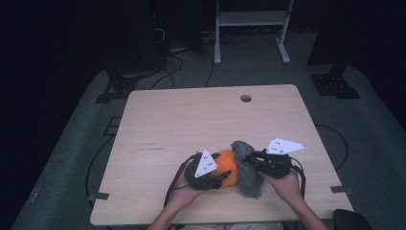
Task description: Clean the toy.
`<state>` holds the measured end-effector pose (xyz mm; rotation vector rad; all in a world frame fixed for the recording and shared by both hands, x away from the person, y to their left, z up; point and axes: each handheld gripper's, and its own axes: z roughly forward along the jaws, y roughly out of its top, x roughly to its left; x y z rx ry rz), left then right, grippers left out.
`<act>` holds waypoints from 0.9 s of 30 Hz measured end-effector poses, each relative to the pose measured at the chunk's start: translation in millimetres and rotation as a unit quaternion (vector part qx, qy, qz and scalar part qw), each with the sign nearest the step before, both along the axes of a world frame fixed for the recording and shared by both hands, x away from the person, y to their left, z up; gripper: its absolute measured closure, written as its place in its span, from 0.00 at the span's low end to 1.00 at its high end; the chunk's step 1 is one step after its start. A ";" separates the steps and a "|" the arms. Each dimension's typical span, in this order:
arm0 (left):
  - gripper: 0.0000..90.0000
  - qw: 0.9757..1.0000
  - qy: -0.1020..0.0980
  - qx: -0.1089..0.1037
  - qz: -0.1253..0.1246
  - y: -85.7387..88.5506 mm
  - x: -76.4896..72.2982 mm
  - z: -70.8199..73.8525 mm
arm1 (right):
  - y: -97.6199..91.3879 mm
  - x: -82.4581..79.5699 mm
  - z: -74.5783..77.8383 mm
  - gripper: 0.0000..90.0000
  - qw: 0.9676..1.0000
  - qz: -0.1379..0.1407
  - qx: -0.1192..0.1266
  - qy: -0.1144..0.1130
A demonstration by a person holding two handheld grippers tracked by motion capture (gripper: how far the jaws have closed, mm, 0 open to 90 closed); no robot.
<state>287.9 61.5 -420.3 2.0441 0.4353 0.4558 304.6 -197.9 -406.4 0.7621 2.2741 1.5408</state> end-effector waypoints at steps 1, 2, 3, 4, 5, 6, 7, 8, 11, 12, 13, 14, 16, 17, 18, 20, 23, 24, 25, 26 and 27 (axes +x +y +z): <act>0.29 1.000 0.004 -0.003 -0.007 2.0 1.1 0.8 | 0.7 0.3 -2.3 0.90 1.000 0.003 -0.004 0.002; 0.25 1.000 0.012 -0.010 -0.008 4.2 2.9 1.8 | 0.3 0.0 -3.7 0.90 1.000 0.003 -0.005 0.005; 0.22 1.000 0.024 -0.020 -0.005 7.2 5.8 2.9 | -1.4 -0.4 -4.3 0.90 1.000 0.002 -0.007 0.006; 0.22 0.999 0.036 -0.029 -0.002 8.1 7.9 2.6 | -3.9 -1.4 -5.0 0.90 1.000 0.002 -0.011 0.008; 0.23 0.999 0.043 -0.032 -0.004 8.0 8.4 1.8 | -6.0 -2.9 -5.6 0.90 1.000 0.002 -0.014 0.010; 0.26 0.999 0.041 -0.027 -0.008 6.7 7.2 0.1 | -7.3 -4.3 -5.8 0.90 1.000 0.003 -0.016 0.012; 0.30 0.999 0.032 -0.015 -0.015 3.8 3.8 -2.0 | -8.4 -6.6 -5.4 0.90 1.000 0.007 -0.019 0.013; 0.33 0.999 0.030 -0.010 -0.022 1.5 1.4 -3.5 | -8.0 -10.8 -3.9 0.90 1.000 0.013 -0.024 0.013; 0.35 0.999 0.029 -0.008 -0.036 -1.4 -2.9 -5.4 | -5.8 -15.3 0.0 0.89 1.000 0.023 -0.020 0.007; 0.35 0.998 0.032 -0.004 -0.051 -0.4 -5.2 -2.5 | -5.3 -13.2 1.7 0.89 1.000 0.019 -0.013 0.005; 0.34 0.998 0.037 -0.010 -0.056 2.0 -4.2 -0.4 | -5.5 -11.0 0.3 0.89 1.000 0.018 -0.014 0.009; 0.33 0.997 0.043 -0.026 -0.061 5.8 -2.4 1.8 | -5.6 -9.7 -2.2 0.89 1.000 0.019 -0.016 0.015; 0.30 0.994 0.062 -0.068 -0.059 13.8 3.3 6.1 | -5.4 -10.7 -7.2 0.89 0.999 0.027 -0.023 0.023; 0.25 0.994 0.062 -0.068 -0.059 13.8 3.3 6.1 | -5.4 -10.7 -7.2 0.89 0.999 0.027 -0.023 0.023; 0.25 0.994 0.070 -0.074 -0.046 15.3 6.3 7.3 | -5.7 -12.8 -8.6 0.89 0.999 0.034 -0.026 0.027; 0.17 0.994 0.097 -0.053 -0.020 14.2 14.2 2.7 | -7.2 -21.4 -10.5 0.89 0.997 0.062 -0.035 0.030; 0.24 0.992 0.115 -0.036 -0.034 9.6 13.1 -7.0 | -3.6 -26.7 -10.0 0.89 0.996 0.079 -0.036 0.027; 0.27 0.992 0.115 -0.036 -0.034 9.6 13.1 -7.0 | -2.5 -25.8 -9.5 0.89 0.996 0.075 -0.036 0.026; 0.32 0.993 0.106 -0.023 -0.042 9.2 9.5 -7.8 | -1.4 -24.1 -8.9 0.89 0.997 0.072 -0.033 0.023; 0.34 0.993 0.107 -0.018 -0.048 9.7 8.7 -7.8 | -0.2 -22.0 -8.0 0.89 0.997 0.068 -0.029 0.021; 0.36 0.993 0.106 -0.015 -0.053 10.1 7.6 -7.8 | 1.2 -19.7 -7.1 0.89 0.997 0.065 -0.026 0.019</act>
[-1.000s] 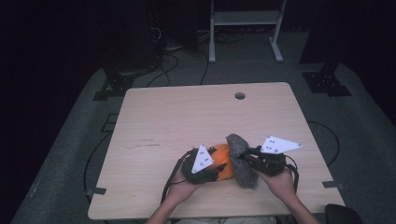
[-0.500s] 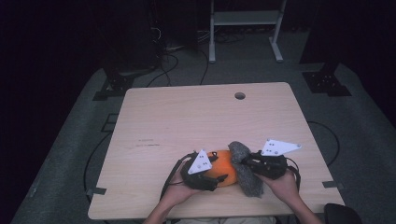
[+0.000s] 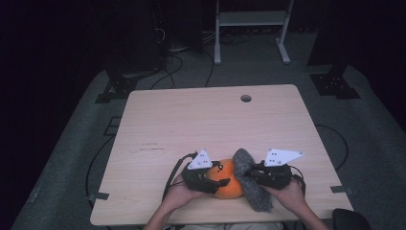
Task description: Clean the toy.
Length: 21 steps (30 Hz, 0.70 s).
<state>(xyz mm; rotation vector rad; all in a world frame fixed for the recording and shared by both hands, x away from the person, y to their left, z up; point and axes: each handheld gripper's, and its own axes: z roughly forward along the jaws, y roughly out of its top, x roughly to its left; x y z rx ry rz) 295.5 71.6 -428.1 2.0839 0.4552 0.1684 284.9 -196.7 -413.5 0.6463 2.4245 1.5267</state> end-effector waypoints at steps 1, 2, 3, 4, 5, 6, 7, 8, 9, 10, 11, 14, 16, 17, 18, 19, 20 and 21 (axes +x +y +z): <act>0.37 1.000 0.000 0.002 -0.004 0.6 -0.7 0.0 | 1.6 2.2 0.5 0.89 1.000 -0.003 -0.001 -0.002; 0.37 1.000 0.002 0.002 -0.009 1.5 -1.1 0.3 | 2.7 4.4 0.8 0.89 1.000 -0.006 -0.003 -0.006; 0.37 1.000 0.002 0.002 -0.009 1.5 -1.1 0.3 | 2.7 4.4 0.8 0.89 1.000 -0.006 -0.003 -0.006; 0.37 1.000 0.004 0.004 -0.015 3.3 -1.2 1.3 | 3.0 8.2 -0.2 0.89 1.000 -0.013 -0.005 -0.007; 0.35 1.000 0.016 -0.010 -0.018 5.8 0.4 3.8 | 2.4 9.6 -1.5 0.89 1.000 -0.013 -0.004 -0.004; 0.31 0.999 0.022 -0.015 -0.017 6.9 2.3 5.8 | 2.1 9.3 -2.5 0.89 1.000 -0.012 -0.004 -0.001; 0.26 0.999 0.022 -0.015 -0.017 6.9 2.3 5.8 | 2.5 7.9 -3.3 0.90 1.000 -0.008 -0.004 -0.001; 0.22 0.999 0.036 -0.028 -0.005 6.6 6.3 8.5 | 3.8 5.7 -3.6 0.89 1.000 -0.002 -0.006 -0.001; 0.20 0.999 0.036 -0.028 -0.005 6.6 6.3 8.5 | 3.8 5.7 -3.6 0.89 1.000 -0.002 -0.006 -0.001; 0.16 0.999 0.039 -0.029 0.003 4.9 7.7 9.1 | 7.8 1.3 -3.8 0.89 1.000 0.019 -0.002 -0.002; 0.16 0.999 0.042 -0.024 0.008 2.2 8.2 8.9 | 7.8 1.3 -3.8 0.89 1.000 0.019 -0.002 -0.002; 0.14 0.998 0.056 -0.003 0.006 -3.0 8.2 -0.4 | 15.3 -5.7 -3.0 0.89 0.999 0.039 -0.012 -0.014; 0.23 0.999 0.046 0.001 0.000 -2.2 5.6 -3.2 | 10.7 -3.3 -3.5 0.90 0.999 0.029 -0.012 -0.012; 0.26 0.999 0.046 0.001 0.000 -2.2 5.6 -3.2 | 10.7 -3.3 -3.5 0.90 0.999 0.029 -0.012 -0.012; 0.28 0.999 0.046 0.008 -0.007 -1.5 4.3 -1.9 | 5.1 -0.8 -3.7 0.90 1.000 0.016 -0.012 -0.010; 0.29 0.999 0.041 0.012 -0.012 -0.8 3.3 -1.3 | 2.2 0.5 -4.2 0.90 1.000 0.005 -0.013 -0.012; 0.30 0.999 0.040 0.013 -0.014 0.0 2.6 -1.4 | -1.2 2.6 -5.2 0.90 1.000 -0.004 -0.009 -0.010; 0.31 0.999 0.040 0.013 -0.014 0.0 2.6 -1.4 | -1.2 2.6 -5.2 0.90 1.000 -0.004 -0.009 -0.010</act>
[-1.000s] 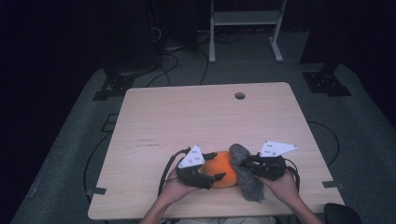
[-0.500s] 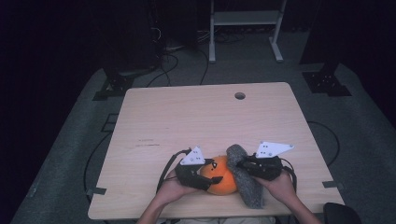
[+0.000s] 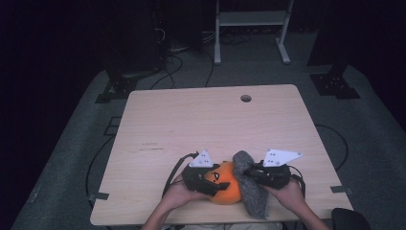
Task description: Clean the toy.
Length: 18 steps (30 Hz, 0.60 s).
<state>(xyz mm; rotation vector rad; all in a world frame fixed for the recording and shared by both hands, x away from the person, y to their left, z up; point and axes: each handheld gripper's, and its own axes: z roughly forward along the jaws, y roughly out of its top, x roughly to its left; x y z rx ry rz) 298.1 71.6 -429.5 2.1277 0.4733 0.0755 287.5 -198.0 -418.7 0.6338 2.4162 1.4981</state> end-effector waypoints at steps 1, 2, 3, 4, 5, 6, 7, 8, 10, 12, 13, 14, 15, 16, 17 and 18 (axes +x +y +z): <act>0.31 1.000 -0.001 -0.002 -0.006 1.0 -1.1 -1.0 | -6.2 4.3 -3.7 0.90 1.000 -0.015 0.007 0.013; 0.31 1.000 -0.001 -0.002 -0.006 1.0 -1.1 -1.0 | -6.2 4.3 -3.7 0.90 1.000 -0.015 0.007 0.013; 0.31 1.000 -0.003 -0.001 -0.008 1.0 -1.4 -1.0 | -7.7 5.6 -5.5 0.90 1.000 -0.014 0.012 0.020; 0.31 1.000 -0.005 0.001 -0.012 0.4 -1.6 -0.8 | -4.8 3.1 -5.6 0.90 1.000 -0.007 0.013 0.020; 0.31 1.000 -0.005 0.001 -0.012 0.4 -1.6 -0.8 | -4.8 3.1 -5.6 0.90 1.000 -0.007 0.013 0.020; 0.31 1.000 -0.007 0.003 -0.012 0.2 -1.6 -1.1 | -2.2 1.3 -3.9 0.90 1.000 0.001 0.016 0.018; 0.31 1.000 -0.009 0.004 -0.012 0.3 -2.3 -1.7 | 4.7 -2.6 1.2 0.89 0.999 0.021 0.021 0.012; 0.31 1.000 -0.009 0.006 -0.013 0.8 -2.8 -1.5 | 8.9 -3.8 3.4 0.89 0.999 0.026 0.019 0.008; 0.33 1.000 -0.010 0.007 -0.013 3.9 -3.5 -1.5 | 14.8 -2.7 5.2 0.89 1.000 0.027 0.011 0.004; 0.34 1.000 -0.010 0.006 -0.013 5.7 -3.7 -1.7 | 15.4 2.1 4.8 0.89 1.000 0.022 0.012 0.005; 0.35 1.000 -0.010 0.006 -0.013 8.5 -3.8 -1.2 | 14.5 4.2 4.0 0.89 1.000 0.018 0.012 0.008; 0.35 1.000 -0.010 0.006 -0.013 8.5 -3.8 -1.2 | 14.5 4.2 4.0 0.89 1.000 0.018 0.012 0.008; 0.34 1.000 -0.006 -0.001 -0.008 10.3 -2.6 0.7 | 11.0 7.2 1.7 0.89 1.000 0.008 0.012 0.013; 0.31 1.000 -0.005 -0.004 -0.007 11.3 -1.5 1.9 | 8.9 7.4 0.8 0.89 1.000 0.005 0.009 0.014; 0.26 1.000 -0.003 -0.010 -0.003 11.7 -0.6 2.7 | 7.1 6.5 0.1 0.89 1.000 0.003 0.006 0.012; 0.21 1.000 -0.002 -0.008 0.003 12.4 0.7 3.6 | 5.5 5.5 -0.4 0.89 1.000 0.002 0.003 0.011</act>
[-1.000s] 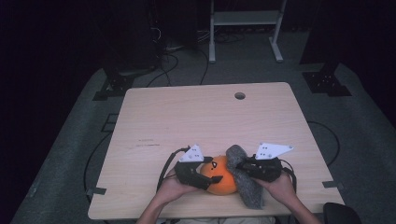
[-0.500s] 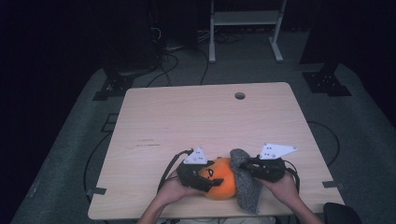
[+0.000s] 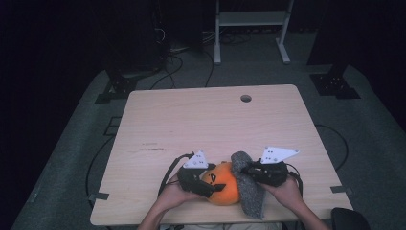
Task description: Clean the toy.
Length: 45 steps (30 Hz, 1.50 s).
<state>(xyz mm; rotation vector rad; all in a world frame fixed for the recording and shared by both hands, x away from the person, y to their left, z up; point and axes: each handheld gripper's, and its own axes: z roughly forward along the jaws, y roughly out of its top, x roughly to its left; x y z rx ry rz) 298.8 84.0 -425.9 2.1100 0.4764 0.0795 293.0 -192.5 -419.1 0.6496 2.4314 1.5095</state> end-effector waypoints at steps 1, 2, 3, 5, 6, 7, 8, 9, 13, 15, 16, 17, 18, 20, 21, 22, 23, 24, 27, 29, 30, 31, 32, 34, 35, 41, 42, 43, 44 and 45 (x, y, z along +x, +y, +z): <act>0.16 1.000 0.007 -0.002 0.005 0.3 1.5 0.1 | -1.2 -0.8 -0.2 0.89 1.000 -0.001 -0.004 -0.002; 0.13 1.000 0.017 -0.005 0.006 0.8 3.3 -0.4 | -2.1 -1.2 -0.6 0.89 1.000 -0.002 -0.007 -0.003; 0.13 1.000 0.026 -0.006 0.005 1.0 4.6 -1.5 | -2.7 -0.1 -1.1 0.89 1.000 -0.004 -0.004 0.000; 0.13 0.999 0.042 -0.010 -0.002 1.5 6.6 -3.1 | -2.0 3.6 -2.1 0.89 1.000 -0.008 0.000 0.004; 0.15 0.999 0.042 -0.010 -0.002 1.5 6.6 -3.1 | -1.1 6.2 -2.9 0.89 1.000 -0.011 0.003 0.007; 0.17 0.999 0.052 -0.015 -0.007 4.0 8.0 -3.3 | 0.0 8.8 -3.8 0.89 1.000 -0.013 0.007 0.011; 0.24 0.999 0.047 -0.014 -0.006 5.4 7.3 -3.4 | 0.8 11.3 -4.9 0.89 1.000 -0.015 0.011 0.014; 0.30 0.999 0.038 -0.011 -0.004 6.2 6.1 -3.8 | 1.2 13.1 -5.4 0.89 1.000 -0.016 0.014 0.018; 0.47 0.999 0.027 -0.020 0.028 8.1 7.3 -4.2 | -1.8 8.0 -2.1 0.89 1.000 -0.019 0.012 0.012; 0.48 0.998 0.039 -0.031 0.040 9.0 10.0 -5.4 | -4.9 -0.7 1.9 0.90 1.000 -0.016 0.014 0.005; 0.48 0.997 0.042 -0.034 0.048 9.3 11.2 -6.2 | -5.2 -5.8 3.8 0.90 1.000 -0.011 0.017 0.004; 0.48 0.997 0.047 -0.037 0.056 9.2 12.3 -7.0 | -4.0 -11.6 5.8 0.90 1.000 -0.004 0.016 -0.001; 0.48 0.997 0.047 -0.037 0.056 9.2 12.3 -7.0 | -1.4 -17.8 7.5 0.90 1.000 0.004 0.014 -0.007; 0.48 0.995 0.053 -0.046 0.078 8.3 15.4 -7.5 | 5.5 -26.2 10.1 0.89 1.000 0.014 0.002 -0.023; 0.48 0.995 0.053 -0.046 0.078 8.3 15.4 -7.5 | 8.2 -27.6 10.2 0.89 0.999 0.016 -0.003 -0.029; 0.48 0.993 0.055 -0.050 0.088 8.2 15.9 -7.3 | 8.4 -26.7 9.8 0.89 0.999 0.013 -0.004 -0.031; 0.48 0.993 0.057 -0.054 0.089 7.9 15.8 -7.3 | 6.5 -23.7 9.0 0.90 1.000 0.009 -0.001 -0.029; 0.47 0.993 0.058 -0.058 0.084 7.6 15.7 -6.8 | 4.1 -20.0 8.1 0.90 1.000 0.002 0.001 -0.026; 0.32 0.993 0.078 -0.077 0.046 9.1 17.6 -3.3 | -3.0 -9.2 3.2 0.90 0.999 -0.018 -0.011 -0.024; 0.22 0.993 0.087 -0.079 0.029 11.8 18.2 -1.5 | -7.3 -4.4 0.3 0.90 0.999 -0.033 -0.016 -0.025; 0.21 0.992 0.093 -0.082 0.024 11.8 18.5 -2.4 | -9.9 -2.1 -0.8 0.90 0.999 -0.041 -0.016 -0.024; 0.20 0.992 0.097 -0.075 0.019 10.6 18.4 -3.4 | -12.8 0.5 -1.7 0.90 0.999 -0.046 -0.011 -0.019; 0.20 0.992 0.097 -0.075 0.019 10.6 18.4 -3.4 | -15.3 2.2 -2.3 0.90 0.999 -0.050 -0.008 -0.013; 0.32 0.996 0.072 -0.055 0.027 5.8 14.1 -5.3 | -16.8 1.1 -2.3 0.90 0.999 -0.050 -0.005 -0.010; 0.40 0.996 0.063 -0.054 0.037 5.6 12.8 -4.4 | -16.6 -2.1 -0.9 0.90 0.999 -0.049 -0.002 -0.010; 0.49 0.992 0.064 -0.081 0.076 7.4 16.9 -1.4 | 0.1 -26.2 12.2 0.90 0.999 -0.011 0.005 -0.045; 0.49 0.992 0.060 -0.079 0.077 6.8 15.9 -1.1 | 4.0 -26.8 12.6 0.90 0.999 -0.008 -0.001 -0.046; 0.43 0.992 0.058 -0.081 0.072 7.9 15.1 -0.6 | 4.5 -21.1 9.7 0.90 0.999 -0.013 -0.006 -0.043; 0.37 0.992 0.061 -0.088 0.069 9.1 15.2 -0.1 | 1.2 -16.3 7.7 0.90 0.999 -0.020 -0.002 -0.039; 0.31 0.992 0.066 -0.092 0.063 10.2 16.1 0.7 | -2.5 -12.1 6.1 0.90 0.999 -0.029 -0.002 -0.034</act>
